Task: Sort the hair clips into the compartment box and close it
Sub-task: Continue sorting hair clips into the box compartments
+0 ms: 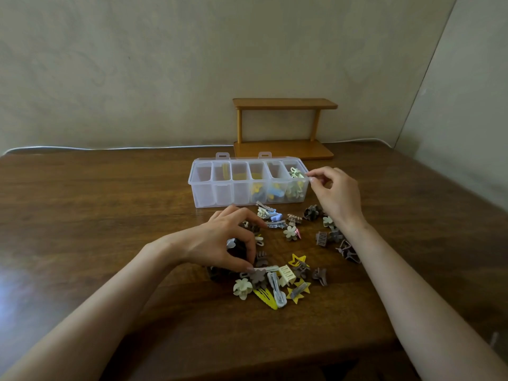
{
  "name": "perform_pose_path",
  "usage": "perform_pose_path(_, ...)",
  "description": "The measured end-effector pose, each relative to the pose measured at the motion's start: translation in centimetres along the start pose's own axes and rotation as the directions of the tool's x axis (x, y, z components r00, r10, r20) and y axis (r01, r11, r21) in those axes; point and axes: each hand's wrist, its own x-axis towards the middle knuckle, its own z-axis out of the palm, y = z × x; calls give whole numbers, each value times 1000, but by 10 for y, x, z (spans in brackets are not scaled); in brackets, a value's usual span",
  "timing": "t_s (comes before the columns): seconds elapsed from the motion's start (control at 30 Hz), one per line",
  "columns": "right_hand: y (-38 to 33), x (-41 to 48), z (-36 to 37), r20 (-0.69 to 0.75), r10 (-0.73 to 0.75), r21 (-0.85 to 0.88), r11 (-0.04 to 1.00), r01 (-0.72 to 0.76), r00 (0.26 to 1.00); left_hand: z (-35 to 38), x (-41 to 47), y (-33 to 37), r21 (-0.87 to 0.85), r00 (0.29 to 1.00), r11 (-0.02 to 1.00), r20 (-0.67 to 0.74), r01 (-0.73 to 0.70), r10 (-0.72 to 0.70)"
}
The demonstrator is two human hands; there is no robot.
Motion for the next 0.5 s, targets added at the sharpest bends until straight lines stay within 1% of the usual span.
perform_pose_path(0.1, 0, 0, 0, 11, 4, 7, 1000, -4, 1000, 1, 1, 0, 27, 1000, 1000, -12, 15, -15)
perform_pose_path(0.27, -2, -1, 0, 21, 6, 26, 1000, -7, 1000, 3, 3, -3, 93, 993, 993, -97, 69, -60)
perform_pose_path(0.43, -4, -2, -1, 30, -4, 42, 999, 3, 1000, 3, 4, -4, 95, 993, 994, -109, 53, -43)
perform_pose_path(0.5, -8, -3, -2, 25, -28, 98, 995, 25, 999, 2, 4, -4, 48, 986, 998, -160, 51, -43)
